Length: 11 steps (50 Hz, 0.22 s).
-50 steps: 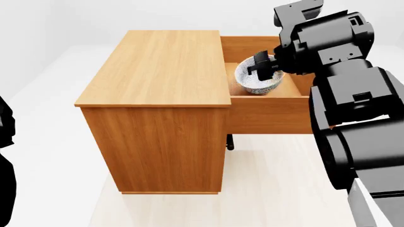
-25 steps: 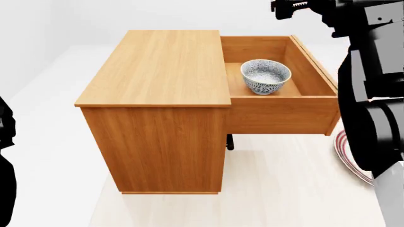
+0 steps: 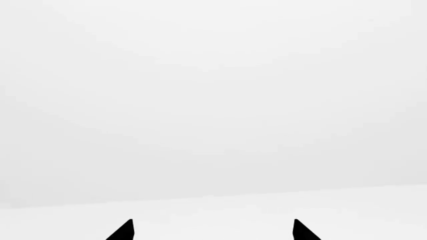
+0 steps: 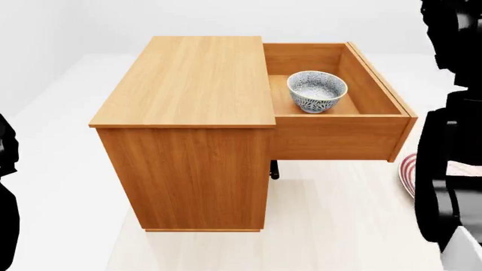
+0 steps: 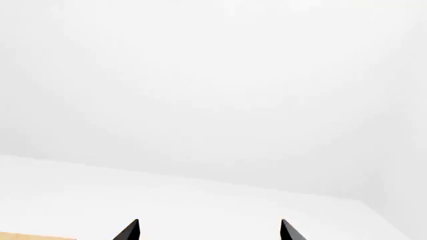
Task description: Open the top drawer of the cabinet and put the bowl in it.
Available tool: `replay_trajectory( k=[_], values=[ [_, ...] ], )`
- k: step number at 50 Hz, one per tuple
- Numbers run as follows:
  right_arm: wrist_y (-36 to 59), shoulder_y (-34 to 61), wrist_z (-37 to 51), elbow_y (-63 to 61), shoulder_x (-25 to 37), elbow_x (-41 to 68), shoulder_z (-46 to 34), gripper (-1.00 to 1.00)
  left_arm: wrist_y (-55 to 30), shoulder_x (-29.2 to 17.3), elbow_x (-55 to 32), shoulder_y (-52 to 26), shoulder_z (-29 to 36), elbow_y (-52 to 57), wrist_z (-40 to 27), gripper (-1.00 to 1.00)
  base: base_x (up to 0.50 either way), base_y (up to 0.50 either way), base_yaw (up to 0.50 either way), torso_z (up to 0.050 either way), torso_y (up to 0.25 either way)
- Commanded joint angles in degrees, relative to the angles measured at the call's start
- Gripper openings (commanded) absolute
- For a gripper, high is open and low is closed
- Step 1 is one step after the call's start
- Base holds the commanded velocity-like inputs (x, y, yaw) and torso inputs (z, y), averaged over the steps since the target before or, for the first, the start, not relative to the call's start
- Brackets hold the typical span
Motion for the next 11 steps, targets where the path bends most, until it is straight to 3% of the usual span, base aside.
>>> replay_trajectory(
  k=[1, 11],
  values=[
    [11.95, -25.34, 1.71, -52.01, 4.99, 1.56, 6.74, 1.00, -0.18, 0.05, 0.03, -0.11, 0.63, 0.00, -0.43, 1.00, 0.00, 0.00, 0.00, 0.000, 0.000],
    [12.73, -41.44, 4.01, -73.62, 5.05, 1.01, 8.85, 1.00, 0.05, 0.12, 0.03, 0.09, 1.31, 0.00, -1.01, 1.00, 0.00, 0.00, 0.00, 0.000, 0.000]
  ],
)
